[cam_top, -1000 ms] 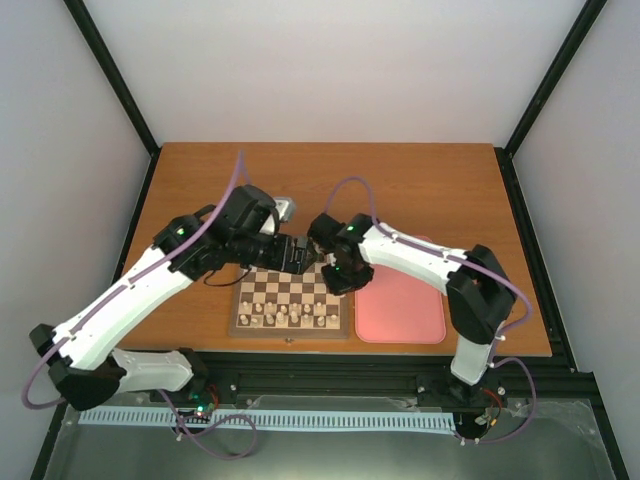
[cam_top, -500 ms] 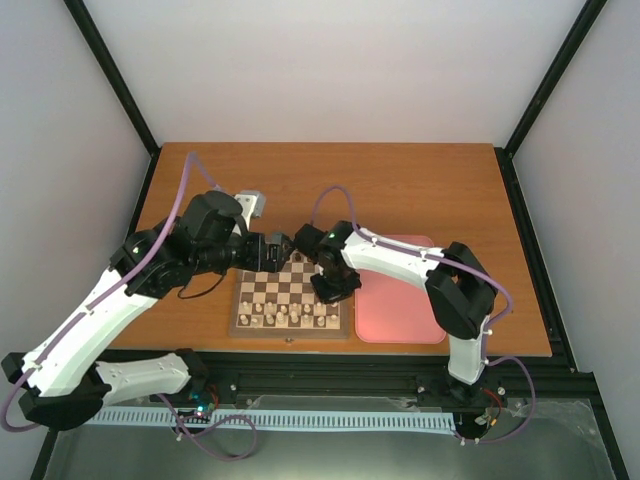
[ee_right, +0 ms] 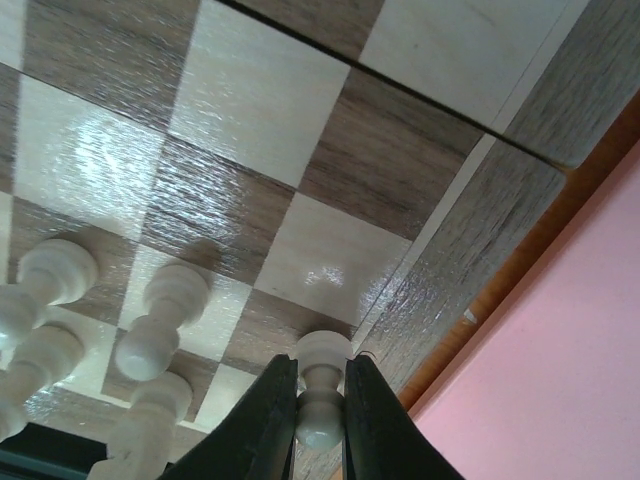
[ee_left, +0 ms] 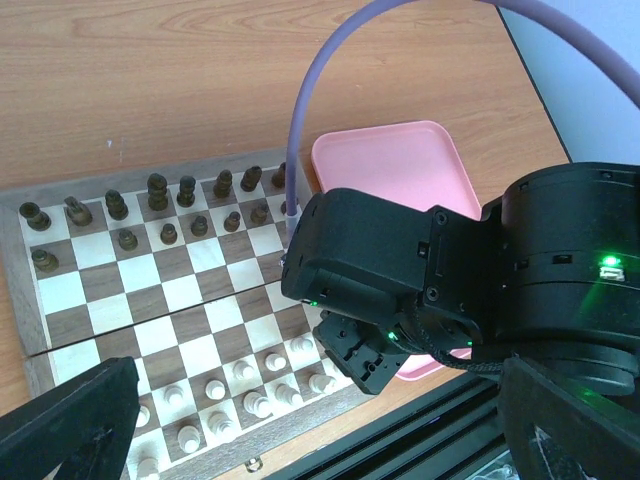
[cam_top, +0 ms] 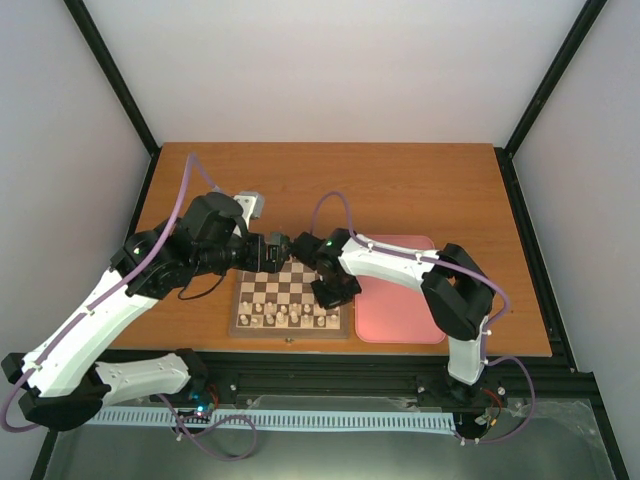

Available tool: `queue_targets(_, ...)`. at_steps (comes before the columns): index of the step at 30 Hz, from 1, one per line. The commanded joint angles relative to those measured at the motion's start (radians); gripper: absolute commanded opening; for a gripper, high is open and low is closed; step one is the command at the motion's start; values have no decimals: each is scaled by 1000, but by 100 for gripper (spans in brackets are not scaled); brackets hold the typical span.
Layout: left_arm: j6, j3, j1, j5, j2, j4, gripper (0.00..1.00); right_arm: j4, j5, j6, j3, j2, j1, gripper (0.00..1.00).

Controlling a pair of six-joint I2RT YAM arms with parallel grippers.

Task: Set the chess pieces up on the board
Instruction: Place the chess piece on the chessboard.

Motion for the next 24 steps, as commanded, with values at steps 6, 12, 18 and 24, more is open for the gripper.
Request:
queue_targets(6,-9,3,-6,-8,7,6,100,50,22,17,-32,20,11,14)
queue_targets(12,-5,6,-6,-5,16,8,100,60,21,14,-23,24,11,14)
queue_targets(18,0,8,-6,1,28,11,100,79,-6,9,-16,25,13,14)
queue_targets(24,3,6,-5,4,33,15,100,92,-16,3,-20,26,13,14)
